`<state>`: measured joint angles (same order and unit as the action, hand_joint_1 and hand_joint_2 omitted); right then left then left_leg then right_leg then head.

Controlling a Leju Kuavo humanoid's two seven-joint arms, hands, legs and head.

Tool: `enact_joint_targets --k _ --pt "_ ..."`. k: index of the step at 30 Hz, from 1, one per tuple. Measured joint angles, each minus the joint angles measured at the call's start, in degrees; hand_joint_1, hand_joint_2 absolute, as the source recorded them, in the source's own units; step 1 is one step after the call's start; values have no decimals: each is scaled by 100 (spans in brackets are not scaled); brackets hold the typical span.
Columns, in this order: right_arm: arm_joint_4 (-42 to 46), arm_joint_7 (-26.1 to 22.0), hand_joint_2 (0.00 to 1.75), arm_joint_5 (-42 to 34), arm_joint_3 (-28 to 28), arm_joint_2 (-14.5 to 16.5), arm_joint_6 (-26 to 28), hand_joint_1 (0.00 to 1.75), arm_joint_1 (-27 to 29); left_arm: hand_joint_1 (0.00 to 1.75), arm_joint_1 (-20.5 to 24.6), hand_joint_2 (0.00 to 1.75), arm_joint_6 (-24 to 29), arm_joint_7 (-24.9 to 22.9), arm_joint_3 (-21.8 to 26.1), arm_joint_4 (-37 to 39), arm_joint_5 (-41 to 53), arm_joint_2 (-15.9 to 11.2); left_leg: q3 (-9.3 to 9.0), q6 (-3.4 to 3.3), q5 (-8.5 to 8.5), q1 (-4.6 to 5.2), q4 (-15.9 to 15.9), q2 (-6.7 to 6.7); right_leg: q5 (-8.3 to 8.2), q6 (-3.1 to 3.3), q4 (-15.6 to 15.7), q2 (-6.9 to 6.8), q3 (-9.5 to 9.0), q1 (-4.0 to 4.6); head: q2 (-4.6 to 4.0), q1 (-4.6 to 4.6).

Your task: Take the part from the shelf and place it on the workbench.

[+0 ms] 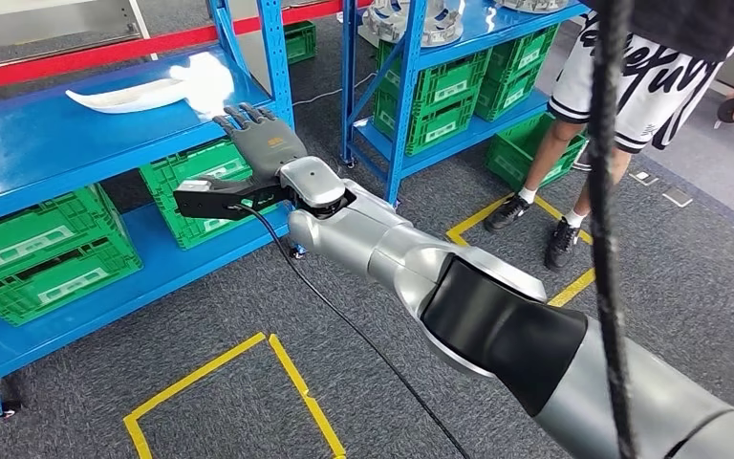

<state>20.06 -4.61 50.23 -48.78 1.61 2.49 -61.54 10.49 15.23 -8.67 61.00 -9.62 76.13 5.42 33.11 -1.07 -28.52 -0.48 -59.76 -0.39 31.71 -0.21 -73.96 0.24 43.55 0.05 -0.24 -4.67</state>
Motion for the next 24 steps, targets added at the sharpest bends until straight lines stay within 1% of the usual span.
enact_joint_targets --k 1,2,3,4,5,6,7,8,9,10,11,12,13,14,15,16,17,18,19,20,21,22,23,24 --pt "0 4 0 0 0 -12 1 0 1 0 1 0 0 0 0 0 2 1 -80 -10 -52 32 3 -5 -278 89 354 1 -81 47 0 -3" --pt "0 7 0 0 0 -22 2 0 -6 0 1 0 0 0 -1 3 3 11 -139 -19 -105 52 10 -4 -577 206 781 0 -200 111 0 -1" --pt "-1 8 0 0 0 -33 4 0 -19 0 6 0 6 3 -1 8 3 23 -194 -18 -151 68 24 -6 -755 310 1128 -1 -305 166 0 27" --pt "0 9 0 0 -1 -40 6 0 -29 0 18 0 15 3 -2 10 4 33 -231 -6 -188 69 45 2 -868 376 1388 -3 -397 210 0 48" --pt "1 11 0 0 -1 -42 9 0 -35 0 29 0 20 3 -2 13 4 44 -259 20 -189 59 47 10 -895 418 1537 2 -455 242 0 67" --pt "2 13 0 0 -2 -47 10 0 -39 0 42 0 25 3 -2 14 4 48 -297 60 -161 52 52 17 -858 430 1603 7 -516 246 0 71" --pt "4 15 0 0 -3 -51 12 0 -39 0 49 0 23 -1 -2 13 5 48 -304 93 -135 46 25 29 -882 432 1691 9 -612 232 0 50" --pt "5 16 0 0 -3 -56 14 0 -43 0 51 0 16 -2 -2 15 5 54 -296 121 -101 45 -62 29 -882 450 1758 13 -704 213 0 41" --pt "7 16 0 0 -3 -61 15 0 -53 0 55 0 13 -1 -3 17 6 60 -224 146 -97 45 -217 26 -864 460 1793 8 -794 185 0 43" --pt "9 16 0 1 -3 -61 17 0 -63 0 64 0 10 -1 -3 17 6 63 -83 172 -143 41 -467 23 -841 453 1817 7 -868 156 0 51" --pt "11 15 0 2 -3 -60 17 0 -64 0 73 0 7 1 -4 19 6 62 111 212 -242 26 -783 21 -798 446 1820 8 -919 141 0 61" --pt "13 15 0 2 -4 -59 16 0 -54 0 77 0 7 1 -4 18 6 55 340 258 -387 8 -1094 21 -747 431 1814 10 -964 127 0 68" --pt "13 15 0 2 -4 -59 16 0 -32 0 75 0 7 0 -4 17 6 46 540 298 -530 -10 -1316 23 -691 407 1805 13 -1014 111 0 66" --pt "13 15 0 2 -4 -60 15 0 -9 0 68 0 7 -2 -3 17 6 35 676 329 -609 -27 -1397 24 -631 381 1791 16 -1071 91 0 67" --pt "13 15 0 1 -4 -60 15 0 7 0 61 0 7 -4 -3 17 6 29 721 351 -554 -44 -1289 26 -565 351 1771 19 -1132 66 0 68" --pt "13 15 0 1 -4 -60 15 0 15 0 58 0 7 -5 -3 17 6 25 690 375 -368 -62 -1021 29 -494 316 1740 20 -1194 38 0 67" --pt "13 15 0 3 -4 -60 14 0 17 0 54 0 7 -7 -3 19 6 25 612 405 -45 -88 -631 36 -410 273 1701 18 -1239 16 0 70" --pt "13 16 0 6 -5 -59 10 0 17 0 52 0 7 -8 -4 22 6 29 545 419 200 -102 -299 47 -330 230 1651 17 -1278 -1 0 88" --pt "14 19 0 11 -6 -58 3 0 16 0 54 0 7 -15 -4 26 6 32 487 394 373 -106 -73 53 -262 187 1615 18 -1293 -5 0 107" --pt "14 22 0 16 -7 -57 -3 0 16 0 52 0 7 -25 -3 28 5 35 467 346 466 -106 42 55 -213 148 1587 17 -1300 1 0 119" --pt "15 25 0 23 -8 -56 -8 0 15 0 54 0 7 -37 -3 28 5 36 467 278 424 -94 29 51 -191 121 1574 22 -1312 6 0 128" --pt "16 28 0 30 -9 -55 -10 0 13 0 55 0 7 -48 -3 26 4 36 443 216 426 -97 22 39 -188 97 1552 24 -1304 11 0 122" --pt "16 33 0 37 -9 -55 -9 0 14 0 52 0 7 -52 -2 22 1 38 421 178 422 -104 27 30 -207 75 1465 20 -1266 9 0 110" --pt "17 38 0 47 -9 -55 -9 0 9 0 53 0 7 -54 -2 20 -4 39 381 142 399 -111 33 22 -227 51 1270 15 -1153 3 0 101"
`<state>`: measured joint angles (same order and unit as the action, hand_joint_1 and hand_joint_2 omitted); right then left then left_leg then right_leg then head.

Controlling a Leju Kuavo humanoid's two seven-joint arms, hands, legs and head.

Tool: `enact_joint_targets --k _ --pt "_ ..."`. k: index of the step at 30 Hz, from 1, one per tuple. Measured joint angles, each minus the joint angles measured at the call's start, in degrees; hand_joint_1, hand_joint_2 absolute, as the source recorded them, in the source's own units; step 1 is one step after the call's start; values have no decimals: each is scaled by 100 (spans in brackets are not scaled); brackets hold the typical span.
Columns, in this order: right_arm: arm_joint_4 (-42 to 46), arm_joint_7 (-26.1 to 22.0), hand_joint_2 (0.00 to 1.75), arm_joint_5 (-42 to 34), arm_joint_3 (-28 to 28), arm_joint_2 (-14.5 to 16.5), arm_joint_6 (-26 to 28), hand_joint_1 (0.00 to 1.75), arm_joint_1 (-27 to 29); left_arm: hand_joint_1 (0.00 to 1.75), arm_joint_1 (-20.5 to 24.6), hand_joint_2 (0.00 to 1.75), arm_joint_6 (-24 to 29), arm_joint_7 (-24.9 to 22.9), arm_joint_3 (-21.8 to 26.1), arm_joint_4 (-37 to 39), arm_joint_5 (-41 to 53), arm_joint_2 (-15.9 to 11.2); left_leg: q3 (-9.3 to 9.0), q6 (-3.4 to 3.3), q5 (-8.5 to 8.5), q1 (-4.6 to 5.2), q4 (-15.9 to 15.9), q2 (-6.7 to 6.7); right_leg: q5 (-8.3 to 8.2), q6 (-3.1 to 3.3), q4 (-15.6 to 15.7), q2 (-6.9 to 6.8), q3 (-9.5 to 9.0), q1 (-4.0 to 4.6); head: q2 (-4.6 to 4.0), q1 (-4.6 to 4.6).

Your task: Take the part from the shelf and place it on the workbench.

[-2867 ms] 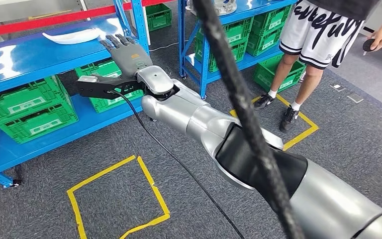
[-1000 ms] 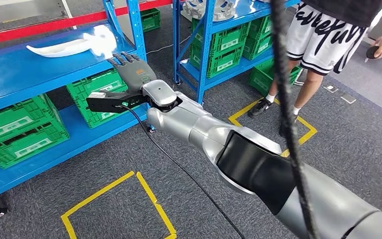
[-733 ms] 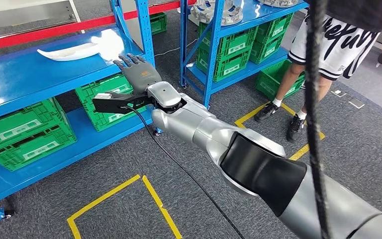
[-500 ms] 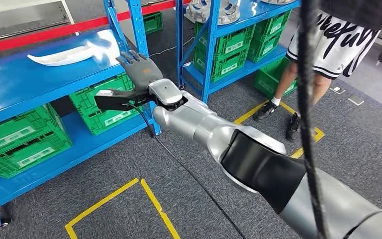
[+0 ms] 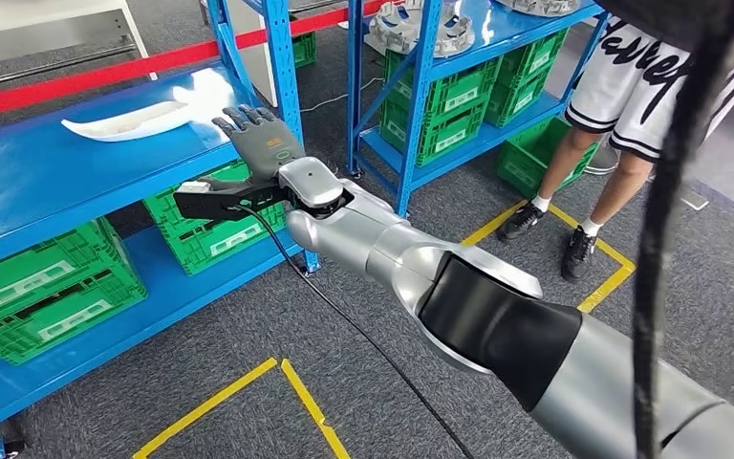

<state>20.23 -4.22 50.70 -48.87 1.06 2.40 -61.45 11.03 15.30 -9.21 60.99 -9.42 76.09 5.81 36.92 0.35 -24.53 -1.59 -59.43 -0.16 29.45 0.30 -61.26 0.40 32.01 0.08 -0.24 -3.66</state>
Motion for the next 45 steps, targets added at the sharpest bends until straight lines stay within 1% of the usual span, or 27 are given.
enact_joint_targets --k 2,4,5,6,7,9,11,14,16,19,20,21,22,23,24,26,27,30,32,34,35,36,37,40,41,42,45 --pt "0 10 0 21 -1 4 -4 0 -7 0 3 0 0 8 1 -5 -14 -2 -83 -55 -66 -6 18 -9 86 -56 -670 -15 442 -15 0 -22" --pt "-1 11 0 36 -2 11 -17 0 9 0 -2 0 0 18 2 -7 -20 -4 -167 -80 -155 1 21 -18 363 -84 -1303 -16 939 -22 0 -36" --pt "-2 11 0 38 -2 14 -26 0 24 0 -5 0 0 22 2 -6 -20 -4 -220 -82 -202 6 21 -27 442 -79 -1421 -16 1095 -22 0 -41" --pt "-2 11 0 40 -2 14 -32 0 35 0 -9 0 0 27 2 -5 -20 -4 -284 -78 -254 13 21 -38 394 -58 -1351 -16 1158 -18 0 -45" --pt "-2 11 0 42 -2 14 -37 0 38 0 -11 0 0 32 3 -5 -20 -4 -361 -72 -309 23 21 -48 198 -21 -1080 -16 1118 -7 0 -50" --pt "-2 10 0 46 -3 14 -39 0 34 0 -14 0 0 37 4 -2 -21 5 -511 -51 -421 44 25 -59 -399 98 -266 -16 886 47 0 -45" --pt "-1 7 0 54 -5 19 -42 0 26 0 -8 0 2 42 4 -2 -28 19 -588 -1 -506 49 58 -67 -643 180 236 -15 721 110 0 -38" --pt "5 10 0 60 -7 32 -44 0 20 0 -11 0 3 45 5 -5 -43 22 -674 111 -515 46 27 -58 -602 230 387 -10 546 115 0 -55" --pt "11 14 0 70 -7 48 -48 0 0 0 -16 0 2 52 6 -3 -44 26 -593 160 -581 48 -257 -40 -575 290 441 -12 377 84 0 -35" --pt "15 13 0 90 -7 92 -68 0 -3 0 -10 0 2 62 7 -3 -43 19 32 217 -920 48 -1185 -25 -453 332 445 -3 218 78 0 -13" --pt "15 14 0 96 -7 102 -74 0 15 0 -17 0 2 61 7 -3 -42 12 228 224 -1015 49 -1375 -24 -395 330 438 4 164 79 0 -14" --pt "14 15 0 98 -7 105 -79 0 31 0 -29 0 2 61 8 -4 -42 7 334 223 -1013 49 -1377 -22 -333 323 426 10 103 78 0 -14" --pt "14 17 0 102 -7 107 -80 0 40 0 -40 0 2 61 9 -4 -42 3 355 217 -885 48 -1207 -20 -267 313 409 15 38 76 0 -13" --pt "14 17 0 105 -7 108 -81 0 43 0 -47 0 2 61 10 -4 -42 -1 314 215 -640 47 -909 -17 -196 301 387 16 -27 73 0 -13" --pt "14 18 0 107 -7 112 -82 0 42 0 -54 0 2 62 10 -4 -42 -5 257 204 -303 49 -544 -12 -121 280 360 14 -78 75 0 -9" --pt "14 20 0 110 -8 124 -87 0 35 0 -57 0 2 63 10 -4 -43 -13 168 139 81 67 -53 -3 0 229 322 16 -127 90 0 8" --pt "14 22 0 110 -9 130 -90 0 31 0 -60 0 2 64 10 -4 -43 -14 148 91 145 78 50 -4 37 194 303 17 -137 98 0 16" --pt "16 28 0 110 -10 136 -89 0 10 0 -64 0 2 63 10 -5 -46 -7 30 -26 80 64 72 -19 70 106 174 13 -126 97 0 9" --pt "16 28 0 110 -10 135 -86 0 -14 0 -60 0 2 65 10 -10 -49 -6 -63 -73 25 37 90 -23 147 28 -333 0 170 69 0 -9" --pt "16 25 0 110 -11 135 -86 0 -7 0 -56 0 2 65 10 -12 -53 -11 -137 -90 -57 30 92 -24 399 -48 -1088 -8 690 23 0 -23" --pt "16 26 0 110 -11 135 -87 0 12 0 -60 0 2 65 10 -12 -55 -11 -185 -88 -105 27 92 -25 514 -69 -1339 -11 909 1 0 -26" --pt "16 27 0 110 -11 134 -89 0 33 0 -65 0 2 64 10 -11 -56 -10 -245 -81 -156 24 91 -29 530 -77 -1401 -12 1040 -15 0 -29" --pt "16 31 0 110 -11 133 -89 0 45 0 -72 0 2 63 11 -10 -57 -9 -318 -67 -212 20 90 -34 411 -73 -1247 -14 1062 -25 0 -32" --pt "16 36 0 110 -11 126 -88 0 43 0 -78 0 2 64 13 -9 -57 -2 -519 -13 -364 13 97 -40 -384 -11 -179 -21 778 -30 0 -43" --pt "16 36 0 110 -11 125 -87 0 42 0 -78 0 2 64 13 -9 -57 0 -548 -3 -388 12 100 -39 -550 3 34 -23 712 -29 0 -44" --pt "16 36 0 110 -11 123 -87 0 42 0 -78 0 2 64 13 -9 -57 1 -555 1 -398 12 101 -38 -621 10 116 -25 688 -28 0 -43" --pt "16 36 0 110 -11 122 -87 0 42 0 -79 0 2 64 13 -9 -57 1 -552 2 -402 12 104 -38 -652 12 148 -27 681 -28 0 -43"
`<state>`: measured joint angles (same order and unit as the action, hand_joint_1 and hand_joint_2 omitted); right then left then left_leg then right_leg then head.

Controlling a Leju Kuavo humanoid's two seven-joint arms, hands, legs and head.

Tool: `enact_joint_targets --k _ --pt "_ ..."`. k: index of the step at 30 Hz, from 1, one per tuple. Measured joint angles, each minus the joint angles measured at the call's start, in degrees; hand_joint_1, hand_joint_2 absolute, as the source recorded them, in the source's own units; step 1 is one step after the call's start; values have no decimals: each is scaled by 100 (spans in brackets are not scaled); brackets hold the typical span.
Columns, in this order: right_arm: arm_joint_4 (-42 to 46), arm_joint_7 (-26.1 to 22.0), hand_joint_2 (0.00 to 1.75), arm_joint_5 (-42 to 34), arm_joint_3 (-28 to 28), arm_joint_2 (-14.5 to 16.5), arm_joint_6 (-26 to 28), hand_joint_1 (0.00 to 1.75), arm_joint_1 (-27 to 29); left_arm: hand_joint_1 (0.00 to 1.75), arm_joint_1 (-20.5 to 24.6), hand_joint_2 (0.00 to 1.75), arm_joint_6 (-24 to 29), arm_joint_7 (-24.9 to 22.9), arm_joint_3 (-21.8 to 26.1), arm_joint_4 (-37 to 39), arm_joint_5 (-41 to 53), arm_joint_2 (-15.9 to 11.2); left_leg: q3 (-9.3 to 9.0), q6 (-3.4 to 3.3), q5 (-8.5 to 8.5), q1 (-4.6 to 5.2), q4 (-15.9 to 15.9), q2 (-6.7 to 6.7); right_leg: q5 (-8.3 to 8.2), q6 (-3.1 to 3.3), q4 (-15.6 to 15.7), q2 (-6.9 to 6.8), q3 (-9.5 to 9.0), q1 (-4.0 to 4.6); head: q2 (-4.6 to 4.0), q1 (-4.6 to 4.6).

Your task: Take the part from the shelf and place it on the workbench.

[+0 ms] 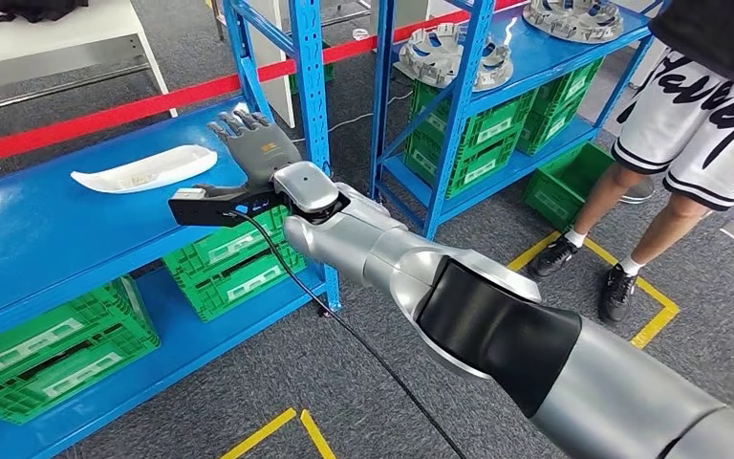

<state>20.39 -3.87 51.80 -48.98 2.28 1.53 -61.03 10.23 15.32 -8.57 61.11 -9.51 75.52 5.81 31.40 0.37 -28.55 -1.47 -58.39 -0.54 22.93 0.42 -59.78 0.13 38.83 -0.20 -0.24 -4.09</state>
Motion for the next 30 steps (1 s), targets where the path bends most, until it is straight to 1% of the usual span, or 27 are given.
enact_joint_targets --k 2,3,4,5,6,8,9,10,11,12,13,14,15,16,18,19,20,21,22,23,24,25,26,28,29,30 --pt "0 0 0 0 0 -2 0 0 1 0 0 0 0 0 0 0 0 0 11 7 -13 3 1 2 -70 5 80 -6 -6 3 0 2" --pt "0 0 0 0 0 -2 1 0 0 0 2 0 0 1 0 0 0 -1 -1 19 -25 9 -3 1 -55 5 111 -6 -3 17 0 13" --pt "0 -1 0 0 0 -2 -2 0 1 0 7 0 0 2 -1 -1 1 -1 -12 34 -37 13 0 -1 2 9 126 -8 -1 30 0 19" --pt "0 -5 0 2 0 -2 -4 0 0 0 13 0 0 2 -1 -2 1 -1 -48 79 -38 19 -6 0 50 38 141 -4 -21 44 0 21" --pt "1 -21 0 8 0 -1 -6 0 -10 0 18 0 0 3 0 -2 1 0 -71 126 -61 19 -67 5 112 91 159 0 -101 49 0 32" --pt "2 -67 0 23 0 23 -13 0 -21 0 22 0 0 9 1 -2 -6 -4 418 229 -371 24 -916 22 216 228 200 21 -350 59 0 51" --pt "2 -87 0 29 0 34 -14 0 -20 0 17 0 0 13 1 -1 -10 -7 696 239 -498 27 -1291 27 297 269 209 31 -477 67 0 65" --pt "2 -99 0 32 0 46 -15 0 -12 0 11 0 0 16 1 0 -13 -12 940 234 -531 35 -1516 28 380 285 207 42 -569 85 0 72" --pt "2 -107 0 32 0 53 -11 0 -6 0 2 0 0 16 2 -1 -13 -14 909 206 -330 41 -1256 29 438 282 205 46 -644 93 0 71" --pt "2 -119 0 33 0 67 -4 0 -3 0 -3 0 0 16 2 -1 -13 -15 818 174 -26 48 -870 31 501 275 203 46 -719 98 0 72" --pt "2 -137 0 34 -1 88 2 0 -2 0 -8 0 0 19 2 -1 -13 -17 728 148 225 62 -491 32 562 261 192 47 -787 107 0 75" --pt "2 -157 0 36 -1 114 7 0 -3 0 -4 0 0 18 2 -1 -10 -18 640 119 395 77 -205 36 619 236 186 52 -829 115 0 82" --pt "5 -176 0 38 -2 147 9 0 -1 0 -1 0 0 17 2 -1 -7 -19 590 90 479 92 -44 37 662 203 182 57 -858 121 0 90" --pt "8 -190 0 41 -2 175 10 0 0 0 3 0 0 17 2 -2 -1 -19 566 61 454 101 3 38 683 170 164 63 -872 128 0 96" --pt "16 -200 0 43 -2 220 14 0 -5 0 9 0 0 16 3 -2 13 -10 487 -4 443 80 24 29 705 115 98 66 -878 131 0 99" --pt "18 -201 0 44 -2 229 17 0 -15 0 11 0 0 16 4 -3 20 -6 439 -35 421 62 36 24 723 85 -44 63 -819 129 0 92" --pt "19 -201 0 44 -2 235 19 0 -27 0 13 0 0 18 4 -4 25 -3 387 -59 394 47 45 17 783 48 -283 56 -688 117 0 82" --pt "19 -201 0 45 -2 238 19 0 -31 0 14 0 0 20 4 -7 31 -3 346 -77 358 38 52 15 881 9 -623 47 -478 94 0 73" --pt "19 -201 0 45 -2 240 19 0 -28 0 14 0 0 22 4 -8 34 -5 311 -87 319 35 52 13 1015 -30 -1004 39 -224 71 0 63" --pt "18 -201 0 46 -3 244 19 0 -13 0 12 0 0 22 4 -9 36 -7 273 -84 276 33 51 10 1141 -61 -1323 31 27 44 0 58" --pt "17 -201 0 46 -3 248 18 0 7 0 9 0 0 21 4 -9 37 -7 226 -78 230 32 50 5 1200 -80 -1493 23 212 23 0 57" --pt "17 -201 0 46 -4 250 17 0 21 0 6 0 0 19 4 -9 37 -7 168 -67 180 31 49 -2 1147 -90 -1471 18 306 9 0 52" --pt "17 -201 0 47 -4 252 17 0 28 0 3 0 0 17 4 -9 38 -5 96 -52 125 29 48 -10 954 -88 -1230 14 292 0 0 48" --pt "17 -203 0 48 -4 252 18 0 28 0 5 0 0 14 4 -8 45 -2 -59 -12 11 30 47 -16 361 -48 -426 11 81 6 0 46" --pt "17 -208 0 49 -4 255 18 0 28 0 10 0 0 11 4 -8 52 0 -110 19 -41 31 50 -17 194 -19 -109 10 -13 24 0 48" --pt "17 -216 0 50 -5 266 19 0 30 0 19 0 0 7 4 -9 60 0 -138 54 -85 33 56 -16 100 9 70 9 -71 44 0 50"
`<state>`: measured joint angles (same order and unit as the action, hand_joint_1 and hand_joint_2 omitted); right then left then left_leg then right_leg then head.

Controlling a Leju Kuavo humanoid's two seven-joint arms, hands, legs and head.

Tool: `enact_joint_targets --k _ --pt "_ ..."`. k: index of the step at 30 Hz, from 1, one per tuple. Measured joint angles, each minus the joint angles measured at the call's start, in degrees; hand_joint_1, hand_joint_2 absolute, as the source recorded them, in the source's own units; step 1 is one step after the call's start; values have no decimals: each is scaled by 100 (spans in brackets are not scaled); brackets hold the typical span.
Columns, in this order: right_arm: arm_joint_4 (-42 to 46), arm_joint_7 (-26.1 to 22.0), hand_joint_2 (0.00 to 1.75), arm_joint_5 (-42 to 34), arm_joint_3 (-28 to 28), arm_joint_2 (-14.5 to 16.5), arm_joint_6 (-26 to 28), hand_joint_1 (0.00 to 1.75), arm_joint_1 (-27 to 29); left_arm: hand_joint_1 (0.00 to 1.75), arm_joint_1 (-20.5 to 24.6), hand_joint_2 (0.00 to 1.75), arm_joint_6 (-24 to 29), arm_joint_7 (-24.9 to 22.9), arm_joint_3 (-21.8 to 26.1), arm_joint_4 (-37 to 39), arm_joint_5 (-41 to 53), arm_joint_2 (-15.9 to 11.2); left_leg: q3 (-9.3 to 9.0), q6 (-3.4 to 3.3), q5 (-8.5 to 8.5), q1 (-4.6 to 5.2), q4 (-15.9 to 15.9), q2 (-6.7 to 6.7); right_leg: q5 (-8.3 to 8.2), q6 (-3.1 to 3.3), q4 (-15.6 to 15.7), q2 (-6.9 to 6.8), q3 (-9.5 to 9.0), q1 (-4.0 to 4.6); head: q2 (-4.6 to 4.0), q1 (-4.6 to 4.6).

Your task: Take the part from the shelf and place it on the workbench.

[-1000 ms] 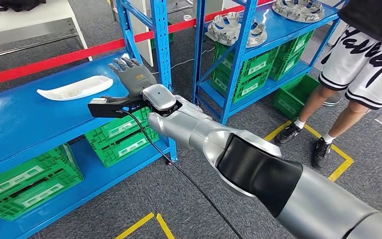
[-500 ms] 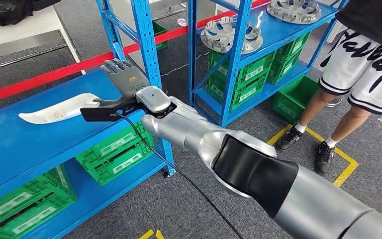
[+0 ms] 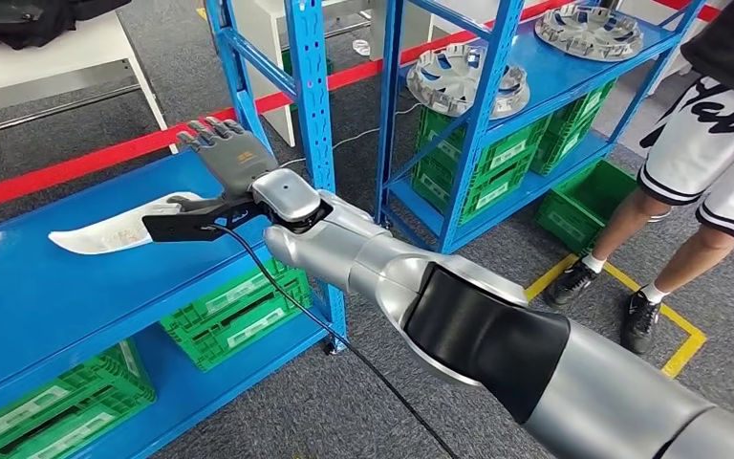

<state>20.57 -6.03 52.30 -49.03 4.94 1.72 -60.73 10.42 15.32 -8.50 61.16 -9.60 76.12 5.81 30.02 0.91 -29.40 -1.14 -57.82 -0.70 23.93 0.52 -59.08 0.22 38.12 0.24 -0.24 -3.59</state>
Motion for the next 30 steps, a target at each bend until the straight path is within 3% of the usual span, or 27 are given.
enact_joint_targets --k 3,5,8,9,10,11,13,15,18,20,21,24,25,26,28,29,30 --pt "4 -27 0 -1 -2 39 9 0 8 0 9 0 0 -9 0 -2 13 -1 -48 117 -38 -2 -63 7 31 100 76 5 -109 14 0 -2" --pt "19 -57 0 -7 -2 68 17 0 0 0 12 0 0 -7 -1 1 21 3 40 161 -102 -8 -340 23 78 184 104 5 -239 -7 0 21" --pt "40 -129 0 -16 -2 123 18 0 28 0 32 0 0 -5 -3 7 51 2 675 205 -462 -12 -1353 37 195 256 113 12 -373 2 0 55" --pt "43 -143 0 -17 -2 129 17 0 58 0 29 0 0 -6 -4 7 58 -3 880 216 -534 -12 -1598 38 241 259 110 16 -416 9 0 53" --pt "44 -151 0 -17 -2 134 16 0 85 0 19 0 0 -8 -4 7 62 -5 998 219 -484 -11 -1650 38 289 254 106 21 -469 14 0 53" --pt "44 -158 0 -19 -2 138 16 0 103 0 10 0 0 -9 -4 6 64 -8 1009 218 -303 -12 -1490 40 342 245 97 25 -531 13 0 53" --pt "48 -178 0 -24 -2 155 13 0 113 0 -4 0 0 -12 -4 7 66 -12 823 217 233 -9 -763 49 463 209 75 29 -662 6 0 58" --pt "54 -202 0 -30 -2 180 2 0 109 0 1 0 0 -11 -4 12 65 -12 668 174 448 12 -195 65 555 154 59 28 -716 15 0 95" --pt "61 -223 0 -45 -3 207 -4 0 119 0 -11 0 0 -7 -3 14 64 -7 592 42 406 15 -91 62 617 66 33 24 -733 38 0 95" --pt "74 -255 0 -63 -4 222 14 0 115 0 -22 0 0 -6 -2 13 64 -1 511 -26 370 -7 -75 49 666 10 -209 17 -637 32 0 71" --pt "81 -276 0 -71 -4 232 25 0 115 0 -20 0 0 -4 -2 11 64 1 467 -53 343 -17 -63 44 740 -23 -495 12 -473 19 0 59" --pt "85 -352 0 -100 -4 276 51 0 182 0 -14 0 0 -1 -1 9 65 -3 356 -79 232 -18 -57 36 1058 -92 -1534 5 250 -25 0 31" --pt "86 -372 0 -112 -4 288 54 0 220 0 -17 0 0 -2 -1 9 66 -3 308 -73 190 -18 -57 30 1034 -95 -1642 5 400 -31 0 25" --pt "89 -388 0 -125 -4 301 54 0 248 0 -19 0 0 -4 0 9 68 -3 249 -64 146 -18 -58 23 880 -87 -1536 4 444 -33 0 19" --pt "104 -415 0 -147 -4 321 51 0 269 0 -16 0 0 -7 0 9 74 0 119 -40 51 -16 -51 15 309 -33 -780 0 246 -20 0 8" --pt "113 -435 0 -163 -4 329 48 0 270 0 -12 0 0 -7 0 10 78 2 57 -17 6 -12 -46 12 160 2 -418 -2 116 4 0 12" --pt "121 -457 0 -185 -4 342 39 0 272 0 -4 0 0 -9 0 9 82 2 19 14 -36 -9 -40 9 153 35 -172 0 13 26 0 11"
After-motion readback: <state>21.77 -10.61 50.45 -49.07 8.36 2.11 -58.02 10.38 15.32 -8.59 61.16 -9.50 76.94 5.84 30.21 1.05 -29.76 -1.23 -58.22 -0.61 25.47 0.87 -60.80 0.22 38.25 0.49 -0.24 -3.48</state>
